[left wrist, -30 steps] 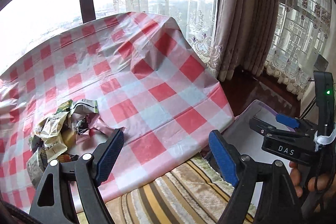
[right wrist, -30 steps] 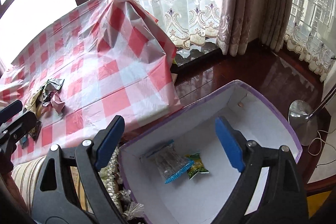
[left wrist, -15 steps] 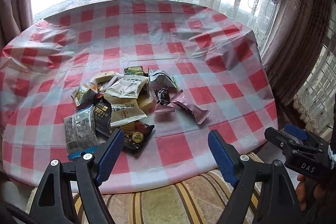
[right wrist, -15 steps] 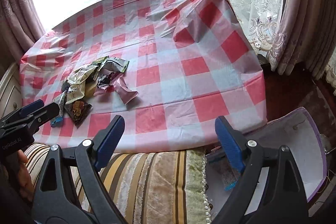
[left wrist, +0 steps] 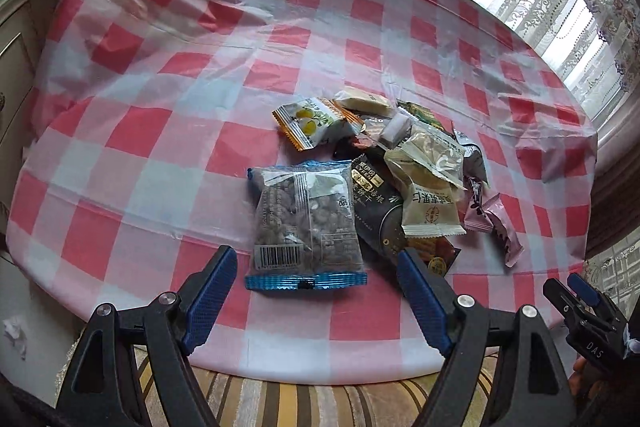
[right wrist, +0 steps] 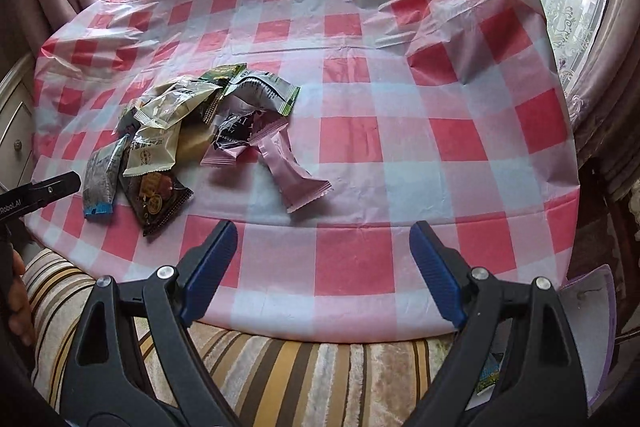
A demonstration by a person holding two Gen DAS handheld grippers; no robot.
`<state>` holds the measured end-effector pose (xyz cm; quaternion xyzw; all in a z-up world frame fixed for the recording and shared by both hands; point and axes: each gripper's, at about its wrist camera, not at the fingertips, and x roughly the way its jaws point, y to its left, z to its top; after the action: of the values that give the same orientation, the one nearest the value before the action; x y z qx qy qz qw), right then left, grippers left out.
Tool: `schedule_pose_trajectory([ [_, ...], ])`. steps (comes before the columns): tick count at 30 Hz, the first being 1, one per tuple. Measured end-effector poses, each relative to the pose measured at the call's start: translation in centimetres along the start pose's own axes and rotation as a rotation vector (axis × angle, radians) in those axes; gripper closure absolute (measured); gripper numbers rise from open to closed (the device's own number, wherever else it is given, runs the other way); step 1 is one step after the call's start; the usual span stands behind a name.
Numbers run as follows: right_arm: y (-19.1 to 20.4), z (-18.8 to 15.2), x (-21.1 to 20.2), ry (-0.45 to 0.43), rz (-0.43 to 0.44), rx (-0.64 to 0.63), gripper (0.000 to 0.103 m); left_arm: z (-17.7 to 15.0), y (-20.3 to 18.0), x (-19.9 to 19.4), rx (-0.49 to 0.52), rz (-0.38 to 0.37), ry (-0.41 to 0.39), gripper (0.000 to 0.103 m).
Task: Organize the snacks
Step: 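Grasp the blue-edged nut bag with the left tool while the right tool grasps the pink bar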
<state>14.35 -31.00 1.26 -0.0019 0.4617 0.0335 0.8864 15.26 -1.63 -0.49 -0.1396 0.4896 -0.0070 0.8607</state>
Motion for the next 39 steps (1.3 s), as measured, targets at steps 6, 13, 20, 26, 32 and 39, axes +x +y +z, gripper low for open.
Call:
schedule_pose_trajectory([
  [6,1.1,1.6,2.4,0.017,-0.024,-0.050,0.014,0.8,0.4,2.3,-0.007,0.013,0.050,0.021],
  [13,1.9,2.9,5.1,0.051,-0.022,-0.091,0.019,1.3,0.3,4.3,-0.009,0.029,0.083,0.021],
  [20,2.2,3.2,7.4,0.102,0.011,-0.097,0.036,1.3,0.2,5.2,0.009,0.046,0.096,0.021],
  [26,2.0,3.2,8.0,0.121,0.038,-0.081,0.063,1.4,-0.2,5.3,0.025,0.067,0.085,0.033],
  [32,1.6,3.1,7.3,0.102,0.064,-0.056,0.080,1.2,-0.3,4.9,0.028,0.067,0.068,0.041],
  [39,1.2,2.5,4.8,0.061,0.082,-0.020,0.081,0.8,0.4,3.7,-0.002,0.060,0.049,0.044],
])
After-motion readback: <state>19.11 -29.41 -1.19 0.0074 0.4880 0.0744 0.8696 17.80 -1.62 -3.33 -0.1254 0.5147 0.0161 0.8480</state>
